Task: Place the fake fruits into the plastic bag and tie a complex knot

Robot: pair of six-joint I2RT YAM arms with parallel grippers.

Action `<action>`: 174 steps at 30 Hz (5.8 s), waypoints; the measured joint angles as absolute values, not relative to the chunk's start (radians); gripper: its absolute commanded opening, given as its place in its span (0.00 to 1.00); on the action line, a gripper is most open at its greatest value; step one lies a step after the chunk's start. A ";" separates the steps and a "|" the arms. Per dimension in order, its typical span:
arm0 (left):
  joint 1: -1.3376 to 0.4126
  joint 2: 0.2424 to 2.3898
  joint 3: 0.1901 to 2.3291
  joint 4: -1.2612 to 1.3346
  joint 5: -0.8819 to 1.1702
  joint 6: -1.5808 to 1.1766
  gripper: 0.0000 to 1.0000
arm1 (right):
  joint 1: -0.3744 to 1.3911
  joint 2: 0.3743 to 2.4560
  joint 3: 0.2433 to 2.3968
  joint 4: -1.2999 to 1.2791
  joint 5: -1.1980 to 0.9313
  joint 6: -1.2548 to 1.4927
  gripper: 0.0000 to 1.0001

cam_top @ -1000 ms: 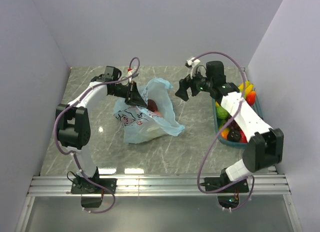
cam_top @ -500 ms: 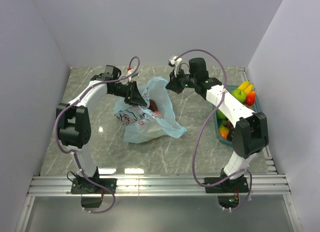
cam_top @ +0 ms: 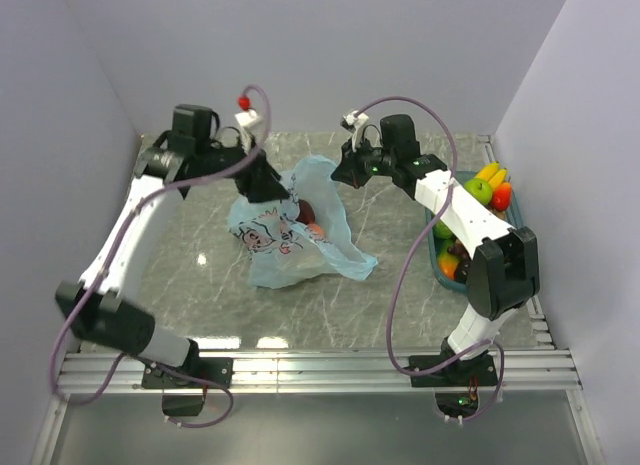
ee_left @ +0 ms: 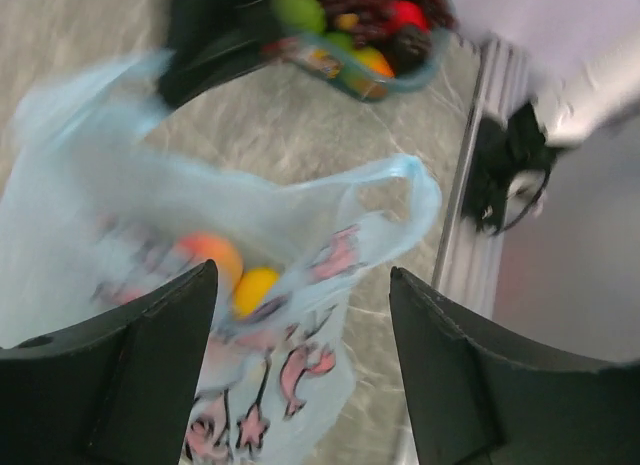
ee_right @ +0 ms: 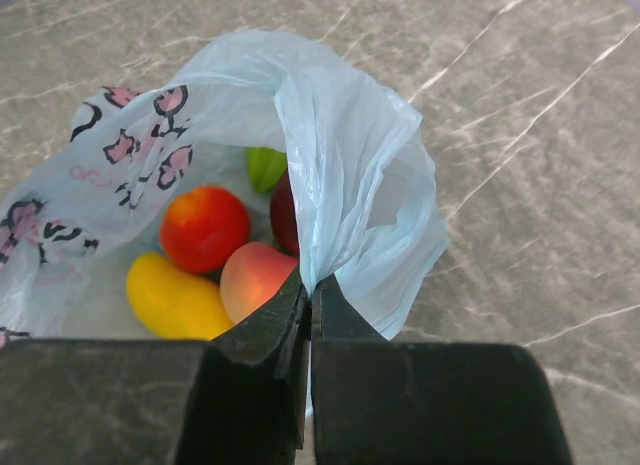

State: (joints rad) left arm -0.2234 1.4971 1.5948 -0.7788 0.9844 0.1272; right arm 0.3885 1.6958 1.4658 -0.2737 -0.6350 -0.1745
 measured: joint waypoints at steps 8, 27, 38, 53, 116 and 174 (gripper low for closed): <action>-0.725 1.294 1.449 -0.722 0.732 0.387 0.81 | 0.365 1.716 1.491 -0.319 -0.662 -0.136 0.00; -1.100 1.636 1.384 -0.508 0.267 0.430 0.56 | 0.334 1.760 1.525 -0.380 -0.675 -0.120 0.00; -1.082 1.639 1.346 -0.507 0.174 0.368 0.00 | 0.294 1.755 1.526 -0.420 -0.662 -0.120 0.00; -0.311 0.826 1.229 -0.208 0.474 0.023 0.00 | 0.007 1.439 1.657 -0.682 -0.704 -0.064 0.00; -0.856 1.483 1.510 -0.424 0.645 0.125 0.51 | 0.160 1.298 1.511 -0.874 -1.171 -0.018 0.24; -0.843 1.333 1.389 -0.276 0.802 0.189 0.23 | 0.336 1.036 1.224 -0.336 -1.124 -0.281 0.00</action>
State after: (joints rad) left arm -0.8429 1.3334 1.3891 -0.2764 0.8021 0.1894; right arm 0.3363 1.0355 1.2240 -0.3363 -1.1236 -0.2813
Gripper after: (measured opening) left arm 0.185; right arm 0.010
